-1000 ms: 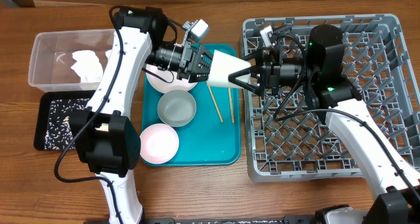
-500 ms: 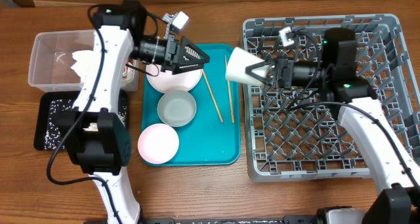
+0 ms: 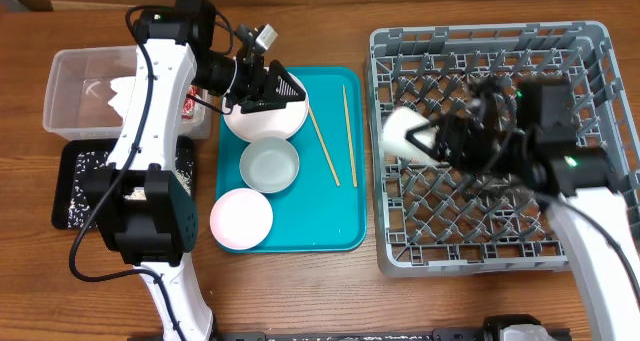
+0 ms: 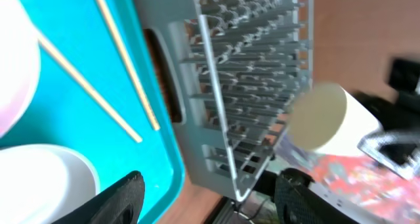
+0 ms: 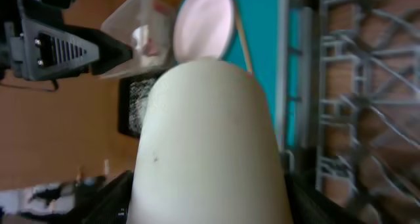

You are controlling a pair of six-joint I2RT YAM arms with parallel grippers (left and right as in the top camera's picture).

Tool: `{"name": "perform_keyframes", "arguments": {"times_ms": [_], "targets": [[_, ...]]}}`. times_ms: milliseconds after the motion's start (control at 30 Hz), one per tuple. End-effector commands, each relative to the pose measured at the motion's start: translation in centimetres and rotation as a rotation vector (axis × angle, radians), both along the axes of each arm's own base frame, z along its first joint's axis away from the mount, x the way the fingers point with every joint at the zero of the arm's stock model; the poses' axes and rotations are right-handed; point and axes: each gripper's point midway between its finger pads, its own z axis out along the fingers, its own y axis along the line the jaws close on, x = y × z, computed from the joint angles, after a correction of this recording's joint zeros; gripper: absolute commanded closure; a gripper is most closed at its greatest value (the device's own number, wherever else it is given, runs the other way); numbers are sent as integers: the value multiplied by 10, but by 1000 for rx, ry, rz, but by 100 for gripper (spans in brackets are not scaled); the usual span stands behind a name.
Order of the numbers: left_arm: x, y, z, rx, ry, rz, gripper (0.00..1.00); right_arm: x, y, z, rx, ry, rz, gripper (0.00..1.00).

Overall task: Sort waste into correct bins and load items into the dishwasher
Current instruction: 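Lower the cup into the dish rack with the right gripper and release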

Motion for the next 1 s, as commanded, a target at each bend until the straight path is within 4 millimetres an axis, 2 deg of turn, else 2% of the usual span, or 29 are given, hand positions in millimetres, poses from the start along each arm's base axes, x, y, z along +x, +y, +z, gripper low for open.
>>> {"name": "perform_keyframes", "arguments": {"times_ms": [0, 67, 167, 300, 400, 567, 633, 700, 967], "targets": [[2, 6, 3, 72, -22, 25, 35, -9, -32, 15, -167, -32, -149, 41], [3, 8, 0, 95, -27, 26, 35, -30, -43, 12, -213, 34, -204, 41], [5, 10, -4, 129, -37, 25, 35, -51, -50, 4, -257, 113, -238, 41], [5, 12, -9, 172, -43, 23, 35, -79, -50, -15, -331, 261, -245, 41], [5, 14, -13, 208, -42, 25, 34, -92, -40, -24, -374, 315, -204, 41], [6, 17, -18, 252, -33, 38, 34, -101, -32, -45, -528, 395, -220, 40], [6, 17, -19, 255, -34, 37, 34, -102, -21, -58, -578, 435, -166, 40], [6, 17, -19, 255, -33, 37, 34, -103, -20, -69, -621, 478, -158, 39], [6, 19, -21, 274, -33, 38, 34, -100, -10, -108, -745, 611, -99, 32]]}}
